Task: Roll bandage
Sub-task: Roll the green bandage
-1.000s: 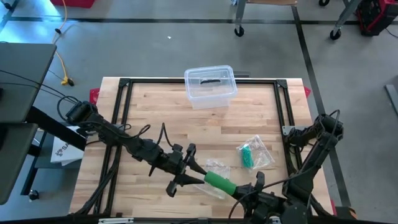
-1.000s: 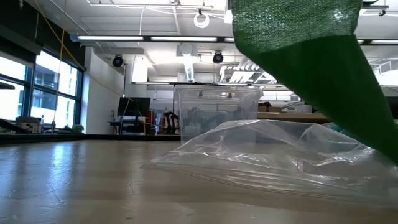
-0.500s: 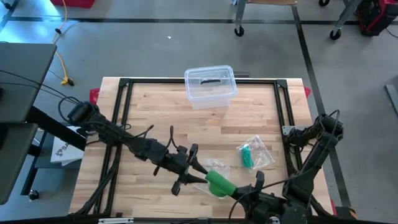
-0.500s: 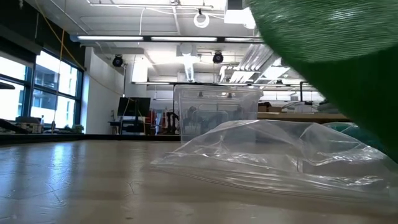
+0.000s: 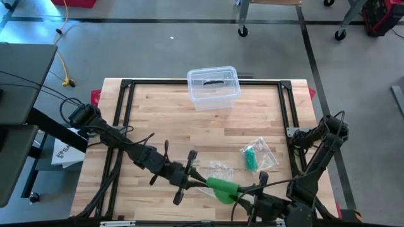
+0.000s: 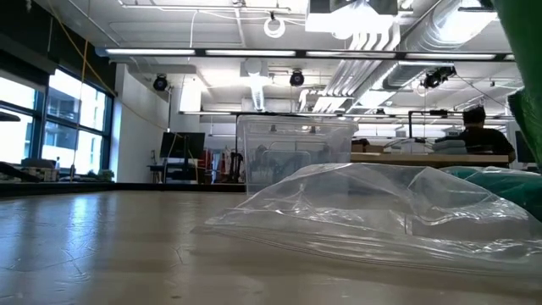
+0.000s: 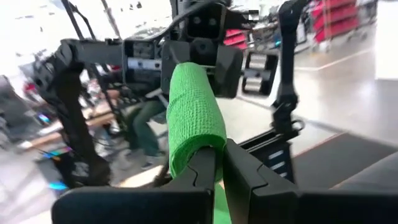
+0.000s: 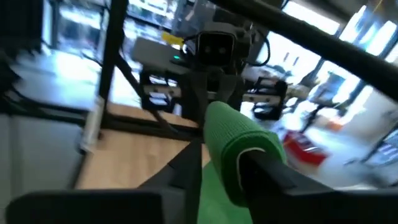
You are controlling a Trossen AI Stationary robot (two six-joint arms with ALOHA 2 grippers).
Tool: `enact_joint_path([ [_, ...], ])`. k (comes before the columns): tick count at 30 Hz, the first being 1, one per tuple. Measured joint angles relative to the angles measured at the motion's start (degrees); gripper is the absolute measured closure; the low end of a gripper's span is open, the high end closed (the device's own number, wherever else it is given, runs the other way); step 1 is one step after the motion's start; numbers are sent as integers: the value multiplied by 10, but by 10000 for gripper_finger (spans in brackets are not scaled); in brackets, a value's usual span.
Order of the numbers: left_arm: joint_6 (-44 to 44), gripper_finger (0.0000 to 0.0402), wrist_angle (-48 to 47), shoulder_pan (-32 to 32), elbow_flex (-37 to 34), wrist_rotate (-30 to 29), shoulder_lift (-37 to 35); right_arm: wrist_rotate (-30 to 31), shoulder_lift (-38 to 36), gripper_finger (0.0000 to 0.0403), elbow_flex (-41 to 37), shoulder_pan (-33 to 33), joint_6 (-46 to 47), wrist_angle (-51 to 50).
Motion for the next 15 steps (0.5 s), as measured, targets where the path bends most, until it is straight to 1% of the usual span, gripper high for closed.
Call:
enact_joint_path([
  [2, 36, 396, 0, -7, 0, -12, 0, -26, -7, 294, 0, 1, 48, -1],
  [4, 65, 396, 0, -13, 0, -25, 0, -64, -14, 277, 0, 1, 93, -2],
  [9, 128, 396, 0, -25, 0, -71, 0, -139, -31, 244, 0, 1, 195, -19],
  [12, 167, 396, -7, -29, 0, -90, 0, -174, -46, 230, 0, 2, 268, -76],
  [15, 197, 396, -11, -33, 0, -103, 0, -185, -62, 225, 0, 4, 353, -155],
])
